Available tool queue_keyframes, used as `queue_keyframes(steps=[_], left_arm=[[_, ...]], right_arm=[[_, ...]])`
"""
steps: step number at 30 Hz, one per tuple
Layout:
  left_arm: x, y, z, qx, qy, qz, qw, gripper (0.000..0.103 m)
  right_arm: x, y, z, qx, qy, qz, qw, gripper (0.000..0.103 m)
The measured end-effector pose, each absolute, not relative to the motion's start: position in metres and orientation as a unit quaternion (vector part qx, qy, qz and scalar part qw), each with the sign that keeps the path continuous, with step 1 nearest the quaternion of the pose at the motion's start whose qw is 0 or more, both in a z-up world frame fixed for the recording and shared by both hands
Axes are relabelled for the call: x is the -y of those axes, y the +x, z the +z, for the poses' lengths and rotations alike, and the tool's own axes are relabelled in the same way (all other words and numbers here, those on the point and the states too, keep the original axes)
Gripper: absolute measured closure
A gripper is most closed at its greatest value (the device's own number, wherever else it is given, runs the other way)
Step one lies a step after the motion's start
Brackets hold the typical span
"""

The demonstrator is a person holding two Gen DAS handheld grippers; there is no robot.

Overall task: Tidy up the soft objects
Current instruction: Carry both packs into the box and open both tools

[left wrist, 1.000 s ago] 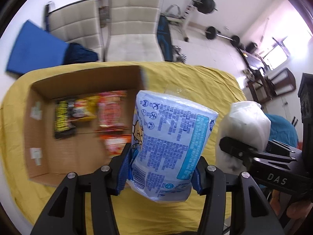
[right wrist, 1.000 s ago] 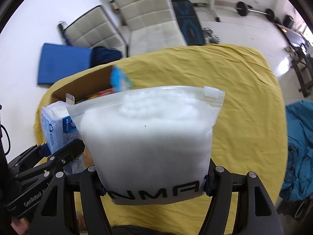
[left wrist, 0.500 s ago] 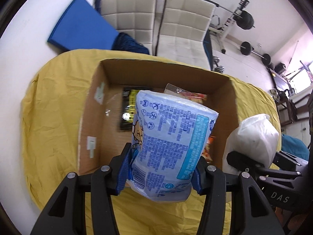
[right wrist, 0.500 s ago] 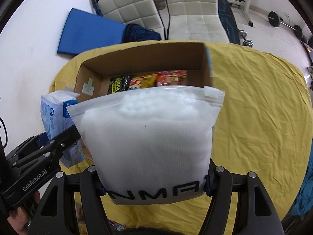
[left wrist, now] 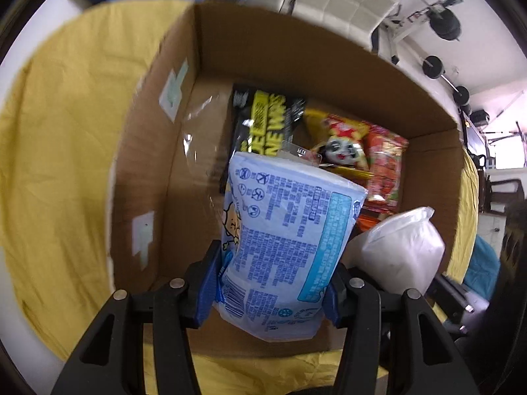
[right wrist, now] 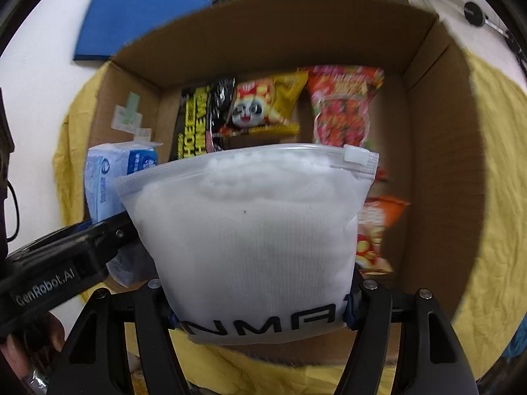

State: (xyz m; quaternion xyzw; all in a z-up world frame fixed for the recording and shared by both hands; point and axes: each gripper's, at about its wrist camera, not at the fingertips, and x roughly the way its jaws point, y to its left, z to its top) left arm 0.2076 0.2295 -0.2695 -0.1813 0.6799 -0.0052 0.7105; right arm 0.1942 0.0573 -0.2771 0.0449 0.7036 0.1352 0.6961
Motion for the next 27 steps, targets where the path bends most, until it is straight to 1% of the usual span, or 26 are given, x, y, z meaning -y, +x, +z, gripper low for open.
queue_keyframes(steps=[4,9,15,22,23,24,25,27], left_arm=[[-0.235,0.215,-0.298,-0.706,-0.196,-0.007,0.681,0.052],[-0.233,0.218,-0.318,-0.727,-0.183,-0.007,0.662,0.051],[-0.228,0.217,-0.333,-0.748,-0.169,-0.005,0.642,0.048],[-0.223,0.213,-0.338,-0.757,-0.165,-0.001,0.633,0.044],[-0.227,0.213,-0.341,-0.758,-0.161,-0.002,0.632,0.043],[-0.23,0.211,-0.34,-0.76,-0.157,-0.002,0.63,0.043],[-0.229,0.21,-0.34,-0.762,-0.154,-0.003,0.629,0.042],[-0.229,0.211,-0.34,-0.764,-0.151,-0.002,0.628,0.042]], right_arm=[[-0.065,0.196,-0.304,-0.722,0.055,0.131,0.677,0.032],[-0.067,0.196,-0.331,-0.74,0.077,0.121,0.657,0.03],[-0.065,0.197,-0.338,-0.748,0.078,0.109,0.65,0.026],[-0.054,0.195,-0.342,-0.751,0.068,0.107,0.648,0.024],[-0.056,0.196,-0.343,-0.752,0.063,0.108,0.647,0.022],[-0.058,0.195,-0.343,-0.752,0.056,0.11,0.647,0.017],[-0.06,0.195,-0.341,-0.751,0.05,0.111,0.648,0.014],[-0.065,0.195,-0.337,-0.747,0.044,0.117,0.653,0.013]])
